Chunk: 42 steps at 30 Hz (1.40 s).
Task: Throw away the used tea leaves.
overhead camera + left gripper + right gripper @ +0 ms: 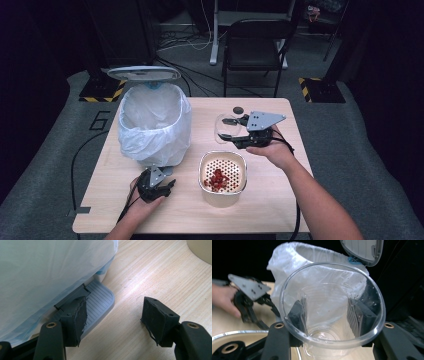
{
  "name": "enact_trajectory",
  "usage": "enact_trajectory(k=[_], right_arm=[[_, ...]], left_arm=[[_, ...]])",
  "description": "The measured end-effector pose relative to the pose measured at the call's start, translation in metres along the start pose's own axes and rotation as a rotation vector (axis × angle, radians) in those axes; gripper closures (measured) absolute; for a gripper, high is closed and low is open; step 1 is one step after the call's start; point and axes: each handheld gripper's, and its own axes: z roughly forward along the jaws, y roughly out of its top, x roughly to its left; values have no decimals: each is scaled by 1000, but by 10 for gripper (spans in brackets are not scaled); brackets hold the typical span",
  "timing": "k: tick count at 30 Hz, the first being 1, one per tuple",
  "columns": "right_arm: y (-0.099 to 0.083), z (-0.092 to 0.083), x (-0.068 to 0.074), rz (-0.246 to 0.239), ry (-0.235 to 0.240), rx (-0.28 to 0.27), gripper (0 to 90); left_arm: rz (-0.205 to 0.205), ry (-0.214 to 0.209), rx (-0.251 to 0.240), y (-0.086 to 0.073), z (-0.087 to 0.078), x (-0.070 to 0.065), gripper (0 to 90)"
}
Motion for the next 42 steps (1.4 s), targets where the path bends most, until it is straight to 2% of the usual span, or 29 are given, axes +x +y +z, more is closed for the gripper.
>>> enact_trajectory(k=[5,10,17,21,26,32,42], right_arm=[[-4,3,-3,120,12,-34,505],[-4,9,-6,228,24,10,505],[10,13,-5,251,8,8,505],[22,14,-7,298,13,25,507],[38,17,-7,315,4,38,507],[62,25,-5,293,-10,49,506],[97,49,0,284,33,73,507]], left_arm=[[0,0,0,0,0,0,367],[-1,6,-4,0,0,0,366],[-1,8,-4,0,0,0,366],[-4,7,-4,0,0,0,366],[-1,5,-4,0,0,0,366],[0,1,0,0,0,0,367],[-8,-1,0,0,0,0,367]])
